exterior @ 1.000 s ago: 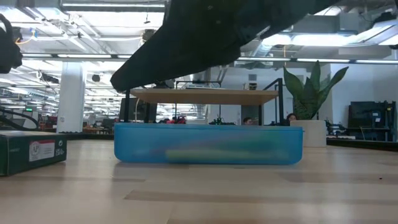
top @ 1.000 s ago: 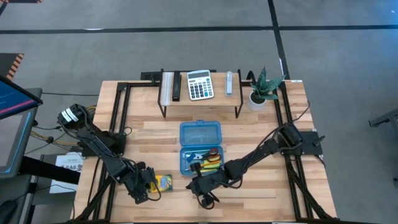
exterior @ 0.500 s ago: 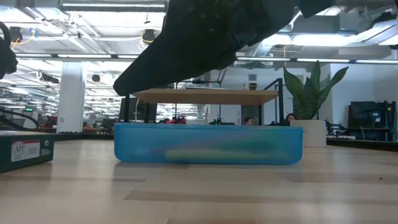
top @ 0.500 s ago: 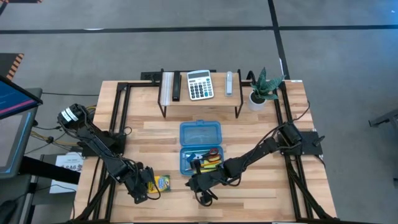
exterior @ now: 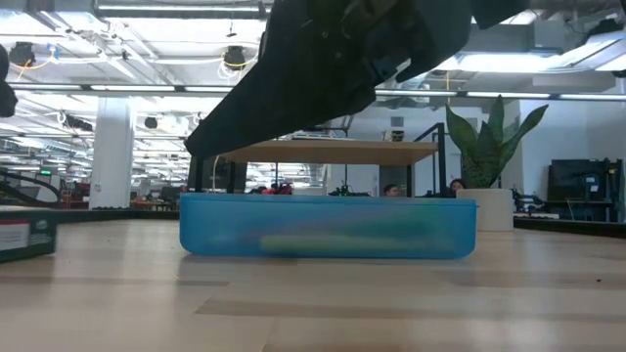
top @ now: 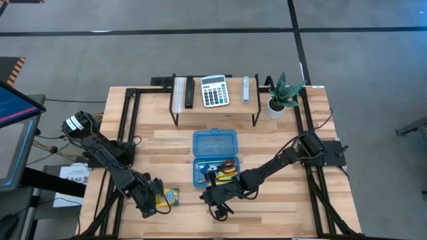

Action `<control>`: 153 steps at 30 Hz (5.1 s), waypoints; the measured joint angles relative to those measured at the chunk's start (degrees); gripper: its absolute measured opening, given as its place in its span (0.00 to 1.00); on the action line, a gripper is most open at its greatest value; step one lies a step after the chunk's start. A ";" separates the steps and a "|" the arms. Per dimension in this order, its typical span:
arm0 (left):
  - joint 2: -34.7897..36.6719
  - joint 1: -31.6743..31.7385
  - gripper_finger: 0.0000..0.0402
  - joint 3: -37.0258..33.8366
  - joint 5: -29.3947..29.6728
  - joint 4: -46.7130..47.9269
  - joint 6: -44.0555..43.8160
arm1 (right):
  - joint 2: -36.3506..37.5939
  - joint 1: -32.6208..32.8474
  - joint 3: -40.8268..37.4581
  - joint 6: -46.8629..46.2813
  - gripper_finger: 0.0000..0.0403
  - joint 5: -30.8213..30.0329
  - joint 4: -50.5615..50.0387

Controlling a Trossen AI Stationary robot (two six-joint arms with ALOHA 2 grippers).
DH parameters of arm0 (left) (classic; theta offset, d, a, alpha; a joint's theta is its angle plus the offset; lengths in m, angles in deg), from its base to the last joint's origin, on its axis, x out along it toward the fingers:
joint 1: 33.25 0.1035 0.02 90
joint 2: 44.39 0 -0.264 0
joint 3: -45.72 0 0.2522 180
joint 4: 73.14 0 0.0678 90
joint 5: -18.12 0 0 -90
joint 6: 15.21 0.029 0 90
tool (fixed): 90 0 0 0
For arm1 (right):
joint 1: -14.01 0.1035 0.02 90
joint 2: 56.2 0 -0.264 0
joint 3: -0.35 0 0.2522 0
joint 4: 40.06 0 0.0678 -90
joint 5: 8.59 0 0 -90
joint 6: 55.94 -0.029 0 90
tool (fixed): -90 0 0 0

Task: Pack school essentials
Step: Put the crayon pack into the blue supply box

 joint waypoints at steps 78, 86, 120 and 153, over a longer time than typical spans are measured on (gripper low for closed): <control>-0.47 2.38 0.00 6.23 15.38 -4.26 18.82 | 0.04 0.01 0.00 -1.97 0.07 0.07 -3.63; -0.47 2.38 0.00 6.25 14.99 -4.20 19.00 | 0.04 0.01 0.00 -2.03 0.07 0.07 -3.63; -0.43 8.08 0.86 9.48 19.79 -7.60 27.56 | 0.04 1.32 0.02 0.00 0.08 -0.07 -4.18; -5.98 9.88 0.87 16.17 17.92 3.97 29.63 | 2.38 4.97 -0.07 -0.93 0.05 -0.61 -12.75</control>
